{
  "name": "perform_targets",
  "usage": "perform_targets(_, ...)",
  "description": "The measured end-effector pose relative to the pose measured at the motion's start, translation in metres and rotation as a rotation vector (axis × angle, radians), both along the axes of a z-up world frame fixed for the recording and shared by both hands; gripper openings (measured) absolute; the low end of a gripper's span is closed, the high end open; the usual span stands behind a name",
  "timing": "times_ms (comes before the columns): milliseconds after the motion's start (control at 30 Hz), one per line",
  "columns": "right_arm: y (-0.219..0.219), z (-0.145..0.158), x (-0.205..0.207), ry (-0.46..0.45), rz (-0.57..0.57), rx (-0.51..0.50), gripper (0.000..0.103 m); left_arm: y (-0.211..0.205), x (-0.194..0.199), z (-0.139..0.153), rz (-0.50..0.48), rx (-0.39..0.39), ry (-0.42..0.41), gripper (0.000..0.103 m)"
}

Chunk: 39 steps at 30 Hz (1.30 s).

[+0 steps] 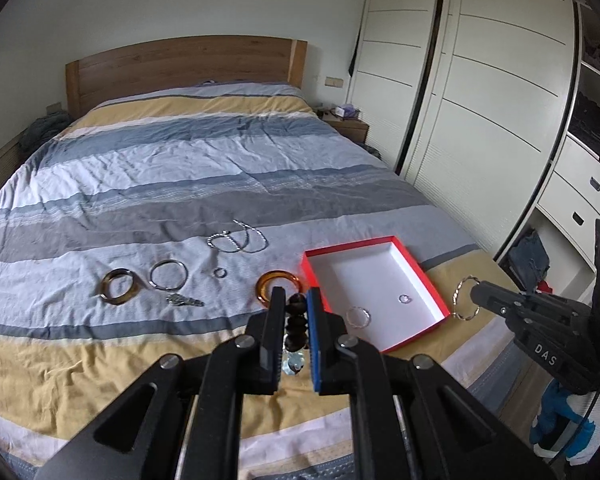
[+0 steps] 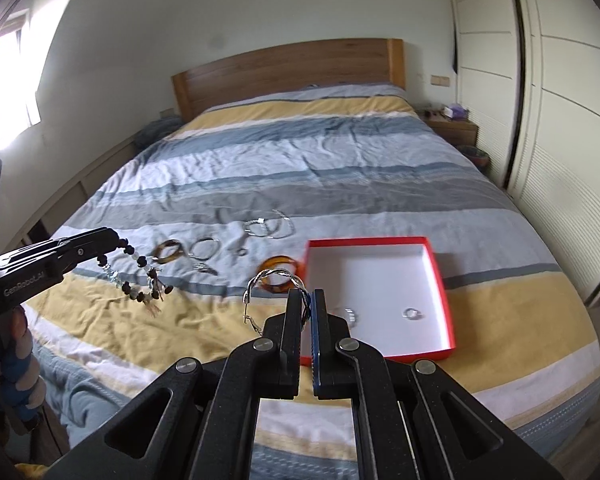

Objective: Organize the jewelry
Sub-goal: 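Carry the bracelet and hoop into the red box and open both tools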

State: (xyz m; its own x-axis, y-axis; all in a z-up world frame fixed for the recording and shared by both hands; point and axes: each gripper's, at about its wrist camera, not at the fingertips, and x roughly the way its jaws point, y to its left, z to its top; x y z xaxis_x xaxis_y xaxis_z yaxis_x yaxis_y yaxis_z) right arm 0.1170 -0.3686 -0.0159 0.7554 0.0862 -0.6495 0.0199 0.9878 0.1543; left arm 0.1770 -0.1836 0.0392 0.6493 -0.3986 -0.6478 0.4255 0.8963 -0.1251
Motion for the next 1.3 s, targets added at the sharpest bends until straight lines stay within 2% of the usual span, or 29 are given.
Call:
perform_targets(300,-0.075,-0.066,0.066,0.114,-0.11,0.004,0.004,-0.097,0.075,-0.06,-0.126,0.056,0.069,0.01)
perform_targets(500,-0.098,-0.112,0.112,0.172,-0.137,0.004,0.004,-0.138,0.115,-0.108,-0.156,0.067,0.132,0.01)
perform_targets(700,-0.108,-0.147,0.147,0.226,-0.135,-0.007,0.004,-0.153,0.14,-0.147,-0.145,0.063,0.198,0.01)
perform_targets(1033,-0.112,-0.179,0.173,0.322,-0.11,-0.037,0.004,-0.162,0.148,-0.191,-0.142,0.09,0.296,0.01)
perform_targets(1200,-0.11,-0.183,0.172,0.32,-0.108,-0.052,0.005,-0.16,0.149,-0.196,-0.135,0.066,0.302,0.011)
perform_targets(1300,-0.112,-0.181,0.172,0.322,-0.114,-0.052,0.01,-0.159,0.15,-0.195,-0.137,0.059,0.307,0.011)
